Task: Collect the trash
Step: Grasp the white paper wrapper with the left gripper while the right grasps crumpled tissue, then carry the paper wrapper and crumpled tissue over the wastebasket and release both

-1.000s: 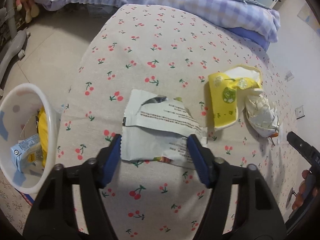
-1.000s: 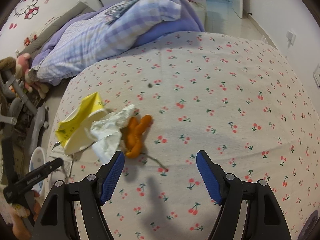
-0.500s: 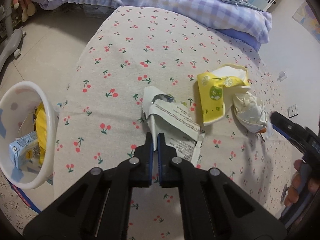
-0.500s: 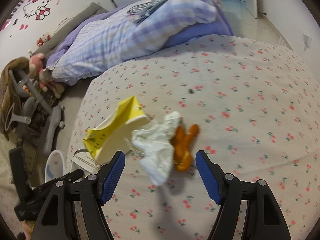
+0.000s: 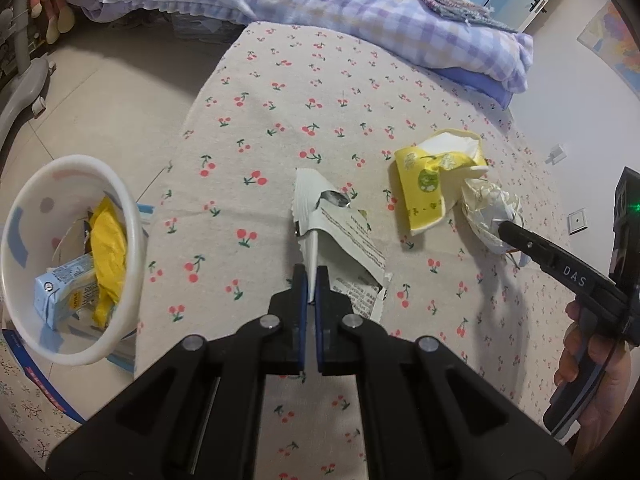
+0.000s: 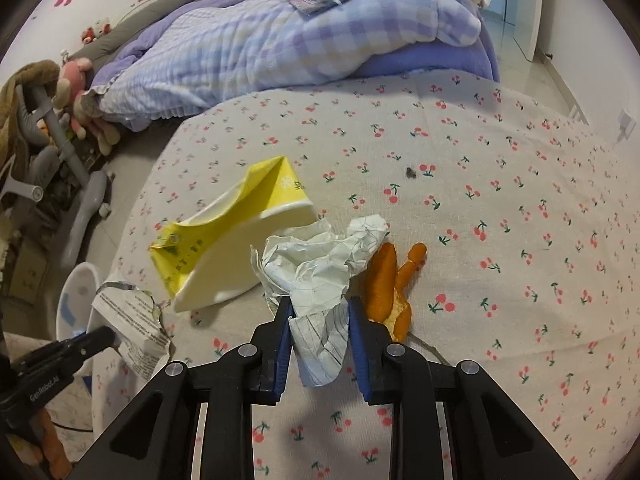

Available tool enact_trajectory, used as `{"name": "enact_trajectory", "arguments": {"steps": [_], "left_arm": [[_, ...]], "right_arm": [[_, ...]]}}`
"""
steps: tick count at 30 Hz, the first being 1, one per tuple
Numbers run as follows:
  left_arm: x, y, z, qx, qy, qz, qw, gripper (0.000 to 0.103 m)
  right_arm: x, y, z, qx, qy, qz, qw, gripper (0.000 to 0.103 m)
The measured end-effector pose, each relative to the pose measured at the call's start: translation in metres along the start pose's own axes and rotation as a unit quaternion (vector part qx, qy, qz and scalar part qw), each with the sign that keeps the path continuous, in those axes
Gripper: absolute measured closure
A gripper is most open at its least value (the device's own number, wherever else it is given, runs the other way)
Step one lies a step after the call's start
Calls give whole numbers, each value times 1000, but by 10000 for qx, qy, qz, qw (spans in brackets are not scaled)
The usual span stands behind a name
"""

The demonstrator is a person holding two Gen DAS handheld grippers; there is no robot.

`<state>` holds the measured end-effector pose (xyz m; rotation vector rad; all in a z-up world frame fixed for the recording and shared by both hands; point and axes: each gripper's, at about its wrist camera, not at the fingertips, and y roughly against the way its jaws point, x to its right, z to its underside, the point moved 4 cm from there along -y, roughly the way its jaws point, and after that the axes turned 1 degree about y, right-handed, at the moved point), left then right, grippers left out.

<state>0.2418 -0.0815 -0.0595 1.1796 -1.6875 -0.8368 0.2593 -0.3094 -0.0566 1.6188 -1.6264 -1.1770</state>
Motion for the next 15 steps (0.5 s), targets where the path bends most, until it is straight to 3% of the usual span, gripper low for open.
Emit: {"name": "enact_trajectory", "arguments": {"steps": [8, 15], "left_arm": [[-6, 26, 6, 216, 54, 186, 9996, 99], [-20, 45, 10, 381, 199, 263, 9987, 99]], "right_arm": [[-4, 44, 7, 339, -29, -302, 9990, 76], [-8, 66, 18, 312, -125, -436, 9985, 76]]}}
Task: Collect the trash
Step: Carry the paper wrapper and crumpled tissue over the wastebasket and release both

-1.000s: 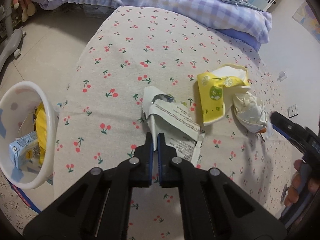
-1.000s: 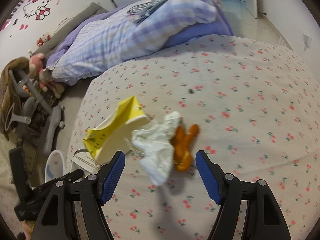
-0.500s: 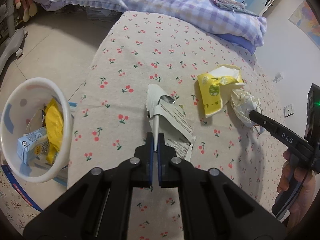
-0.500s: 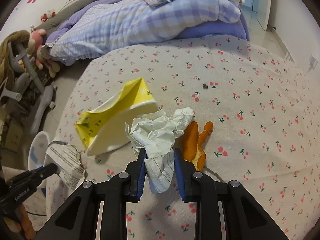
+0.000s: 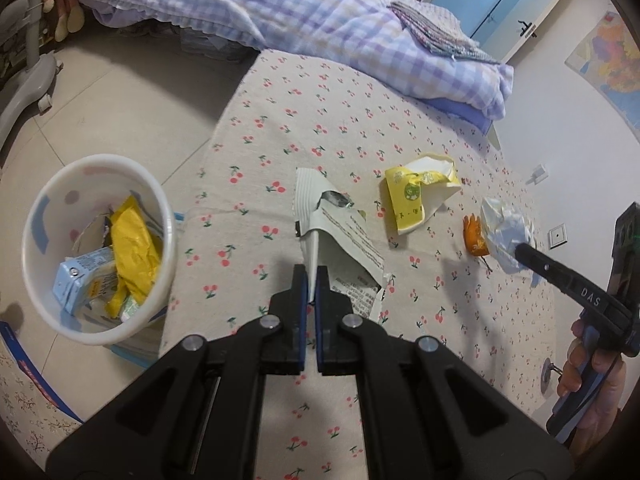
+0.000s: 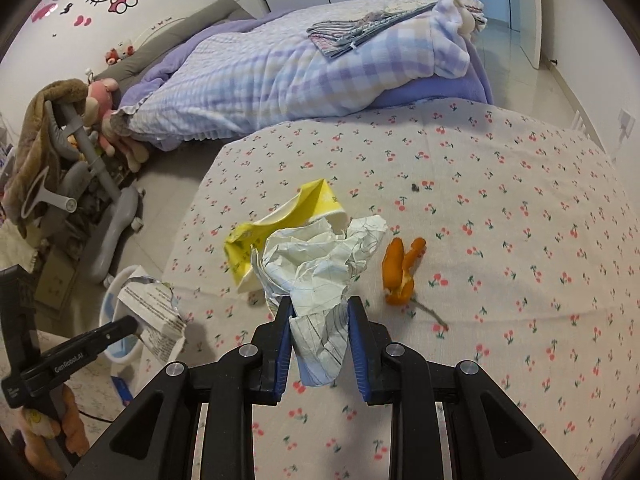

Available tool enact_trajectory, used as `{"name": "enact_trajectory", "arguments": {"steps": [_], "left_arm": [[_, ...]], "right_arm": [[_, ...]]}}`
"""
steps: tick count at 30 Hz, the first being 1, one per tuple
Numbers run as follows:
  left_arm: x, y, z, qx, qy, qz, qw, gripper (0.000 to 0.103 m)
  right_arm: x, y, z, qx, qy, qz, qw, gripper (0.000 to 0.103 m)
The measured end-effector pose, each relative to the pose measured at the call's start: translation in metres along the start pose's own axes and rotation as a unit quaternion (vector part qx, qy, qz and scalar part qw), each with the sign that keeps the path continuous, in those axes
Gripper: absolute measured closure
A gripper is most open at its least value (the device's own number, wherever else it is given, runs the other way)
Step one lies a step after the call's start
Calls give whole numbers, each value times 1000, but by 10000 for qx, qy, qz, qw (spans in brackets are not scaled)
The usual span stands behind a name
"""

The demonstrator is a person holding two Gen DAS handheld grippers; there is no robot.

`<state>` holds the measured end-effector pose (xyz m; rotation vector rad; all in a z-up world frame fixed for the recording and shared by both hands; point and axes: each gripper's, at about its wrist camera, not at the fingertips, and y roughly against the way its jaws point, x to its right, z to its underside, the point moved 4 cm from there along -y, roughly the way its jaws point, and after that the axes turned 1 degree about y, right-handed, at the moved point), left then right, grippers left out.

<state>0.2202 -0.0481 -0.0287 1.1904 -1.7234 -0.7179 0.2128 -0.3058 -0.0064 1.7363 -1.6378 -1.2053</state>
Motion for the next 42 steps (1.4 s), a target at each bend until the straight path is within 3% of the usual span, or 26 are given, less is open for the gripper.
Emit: {"name": "enact_trajectory", "arguments": {"steps": [6, 15, 35, 37, 38, 40, 41, 42], "left_arm": [[-15, 17, 2, 159, 121, -2, 9998, 99], [-58, 39, 2, 393, 367, -240, 9983, 99], [-153, 50, -5, 662, 1032, -1007, 9873, 98], [-158, 49, -7, 729, 1050, -1031, 9864, 93], [-161, 50, -8, 745, 1047, -1030, 9863, 84], [-165, 48, -9, 691, 991, -1163, 9858, 57], [-167, 49, -9, 692, 979, -1270, 9846, 32], [-170, 51, -8, 712, 979, -1361, 9833, 17]], "right_arm": [[-13, 8, 7, -16, -99, -247, 9996, 76], [-54, 12, 13, -25, 226, -527, 9983, 76], [-155, -39, 14, -520, 818, -1041, 9898, 76], [-165, -43, 14, -555, 885, -1079, 9887, 76], [-169, -46, 14, -571, 901, -1095, 9882, 76], [-176, -51, 15, -620, 918, -1142, 9873, 76], [-181, -54, 15, -648, 927, -1166, 9867, 76], [-186, -57, 16, -673, 943, -1181, 9862, 76]]}}
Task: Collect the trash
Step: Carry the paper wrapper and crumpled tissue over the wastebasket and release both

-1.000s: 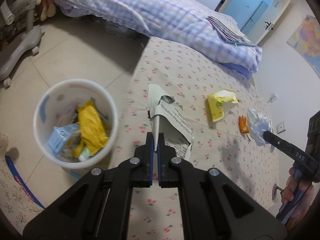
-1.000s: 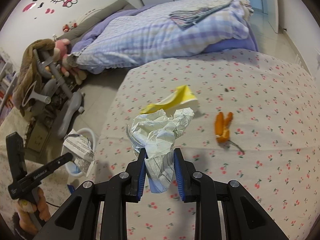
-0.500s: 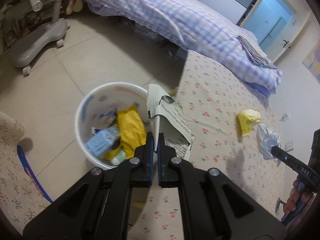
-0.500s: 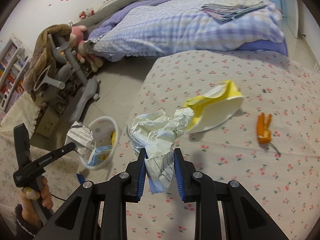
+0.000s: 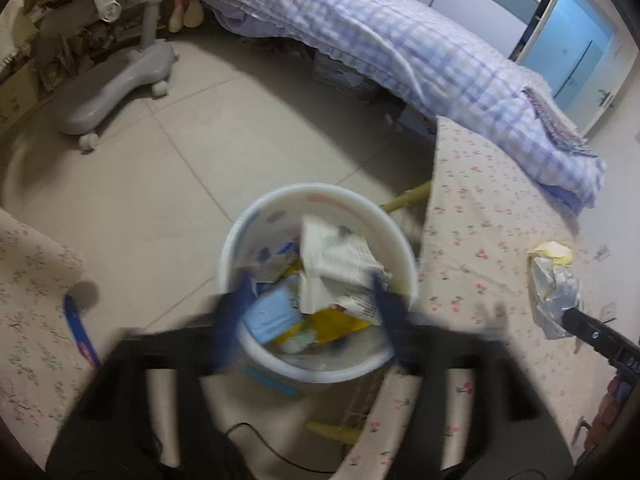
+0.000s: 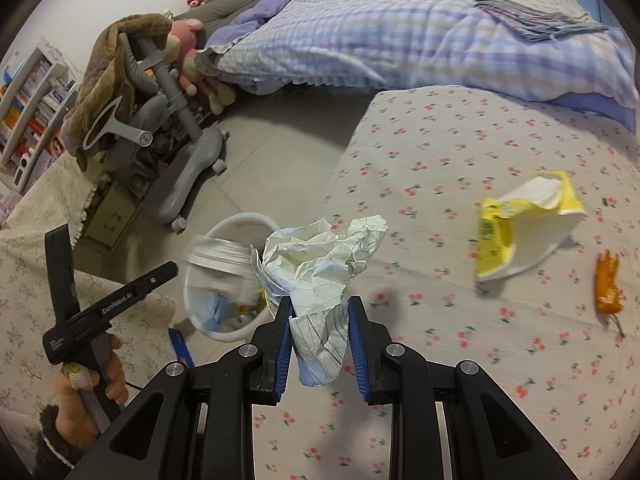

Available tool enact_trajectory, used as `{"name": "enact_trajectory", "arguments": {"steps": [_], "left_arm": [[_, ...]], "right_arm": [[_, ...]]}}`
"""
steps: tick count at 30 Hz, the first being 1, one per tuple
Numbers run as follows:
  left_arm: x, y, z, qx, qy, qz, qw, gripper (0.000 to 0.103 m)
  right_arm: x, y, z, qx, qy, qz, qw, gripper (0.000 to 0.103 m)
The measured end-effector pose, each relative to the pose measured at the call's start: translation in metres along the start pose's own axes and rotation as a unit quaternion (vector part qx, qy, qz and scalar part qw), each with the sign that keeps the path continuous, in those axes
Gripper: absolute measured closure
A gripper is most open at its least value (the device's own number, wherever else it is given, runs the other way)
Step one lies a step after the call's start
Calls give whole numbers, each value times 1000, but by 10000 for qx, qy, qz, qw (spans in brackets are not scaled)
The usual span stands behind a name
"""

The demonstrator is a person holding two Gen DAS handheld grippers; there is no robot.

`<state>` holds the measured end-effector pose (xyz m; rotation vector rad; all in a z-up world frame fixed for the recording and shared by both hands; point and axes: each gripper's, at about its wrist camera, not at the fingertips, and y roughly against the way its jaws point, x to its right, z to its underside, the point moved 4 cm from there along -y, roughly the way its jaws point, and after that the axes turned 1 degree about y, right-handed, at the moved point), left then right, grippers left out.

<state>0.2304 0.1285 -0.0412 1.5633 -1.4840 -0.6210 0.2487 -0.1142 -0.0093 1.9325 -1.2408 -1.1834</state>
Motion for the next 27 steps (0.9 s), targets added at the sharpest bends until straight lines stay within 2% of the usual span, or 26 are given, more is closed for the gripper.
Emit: {"name": "enact_trajectory", "arguments": {"steps": [2, 6, 9, 17, 24, 26, 27], "left_arm": [[-6, 2, 0, 20, -17, -192, 9998, 15], [-22, 1, 5, -214, -162, -633, 9976, 13], [-34, 4, 8, -231, -151, -791, 9965, 10], [-56, 9, 12, -455, 22, -814, 9956, 9], [-63, 15, 11, -436, 111, -815, 9957, 9], [-65, 14, 11, -463, 168, -775, 9958, 9], [-66, 14, 11, -469, 191, -753, 9959, 9]], "right_arm": [[-8, -7, -2, -45, 38, -23, 10000, 76], [-21, -18, -5, -110, 123, -64, 9998, 76], [-30, -28, -5, -166, 178, -78, 9997, 76], [-58, -58, -9, -282, 309, -151, 9990, 76], [-79, -82, -10, -344, 403, -185, 9984, 73], [-82, -87, -10, -324, 430, -235, 9983, 70], [-82, -88, -11, -322, 420, -245, 9983, 58]]}}
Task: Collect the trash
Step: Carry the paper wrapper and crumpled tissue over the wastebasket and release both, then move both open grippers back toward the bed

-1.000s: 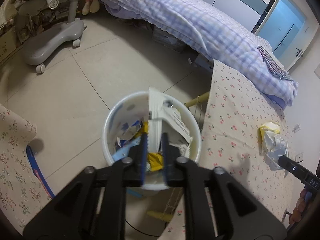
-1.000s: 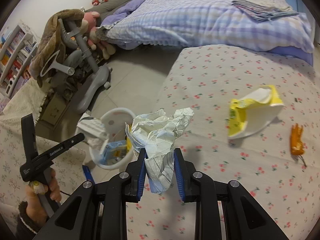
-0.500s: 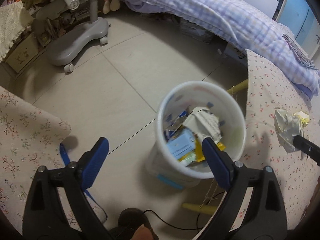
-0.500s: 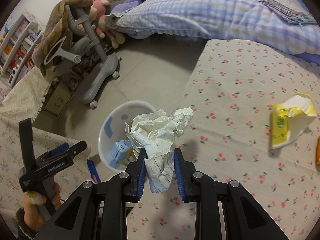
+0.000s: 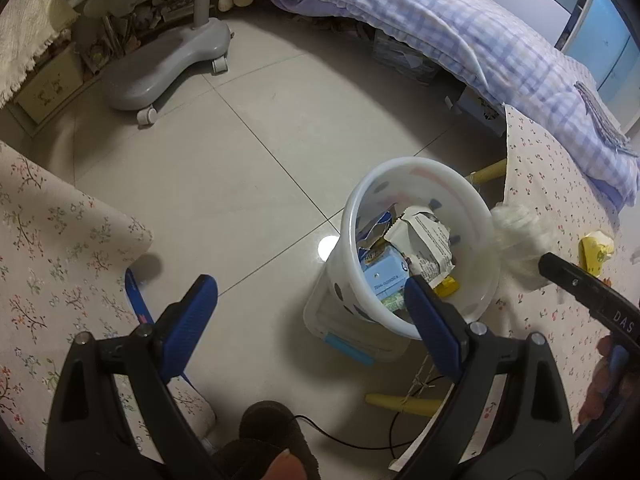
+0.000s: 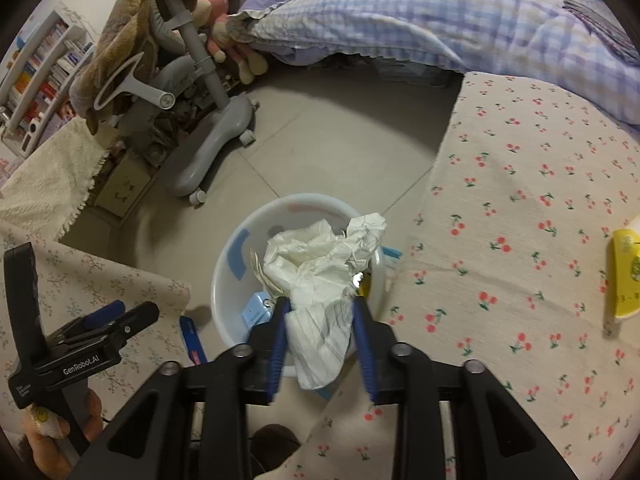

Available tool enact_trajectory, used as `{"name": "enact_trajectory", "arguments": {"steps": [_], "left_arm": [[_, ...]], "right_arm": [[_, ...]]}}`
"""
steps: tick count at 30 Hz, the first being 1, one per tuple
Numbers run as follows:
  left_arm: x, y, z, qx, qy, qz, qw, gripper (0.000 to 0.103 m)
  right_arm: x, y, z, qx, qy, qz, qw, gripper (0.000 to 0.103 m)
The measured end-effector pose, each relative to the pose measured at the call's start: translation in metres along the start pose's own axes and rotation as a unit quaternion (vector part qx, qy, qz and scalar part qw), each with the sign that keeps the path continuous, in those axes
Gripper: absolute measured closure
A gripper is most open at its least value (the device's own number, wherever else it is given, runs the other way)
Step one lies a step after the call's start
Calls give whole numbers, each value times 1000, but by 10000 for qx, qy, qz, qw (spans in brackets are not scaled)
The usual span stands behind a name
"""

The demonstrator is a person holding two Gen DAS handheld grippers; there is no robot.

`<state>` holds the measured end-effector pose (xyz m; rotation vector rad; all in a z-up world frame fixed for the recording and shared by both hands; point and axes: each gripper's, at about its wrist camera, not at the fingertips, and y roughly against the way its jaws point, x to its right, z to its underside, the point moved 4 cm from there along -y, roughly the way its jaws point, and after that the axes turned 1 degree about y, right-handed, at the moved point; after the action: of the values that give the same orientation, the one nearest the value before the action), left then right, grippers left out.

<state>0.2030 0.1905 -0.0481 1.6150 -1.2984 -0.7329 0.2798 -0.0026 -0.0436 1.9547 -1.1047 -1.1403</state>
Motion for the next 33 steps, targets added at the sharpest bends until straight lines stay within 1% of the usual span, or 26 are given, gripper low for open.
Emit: {"name": "enact_trajectory", "arguments": {"steps": [1, 2, 3, 8, 16, 26, 33], "left_arm": [[0, 0, 0, -1, 11, 14, 10000, 9], [0, 0, 0, -4, 8, 21, 10000, 9], [1, 0, 0, -4, 2, 34, 10000, 9], [2, 0, 1, -8, -35, 66, 10000, 9], [9, 2, 5, -32, -120, 159, 9998, 9], [30, 4, 12, 63, -333, 263, 9991, 9], [49, 3, 15, 67, -493, 344, 9982, 8]], "right_arm": [[1, 0, 0, 5, -35, 17, 10000, 43], [1, 1, 0, 49, -60, 40, 10000, 39], [1, 3, 0, 79, -54, 50, 9999, 38], [7, 17, 1, 149, 33, 206, 9997, 37], [35, 47, 8, 303, -22, 481, 9984, 32], [88, 93, 21, 572, -250, 854, 9944, 31], [146, 119, 41, 648, -584, 1204, 9889, 29]]}}
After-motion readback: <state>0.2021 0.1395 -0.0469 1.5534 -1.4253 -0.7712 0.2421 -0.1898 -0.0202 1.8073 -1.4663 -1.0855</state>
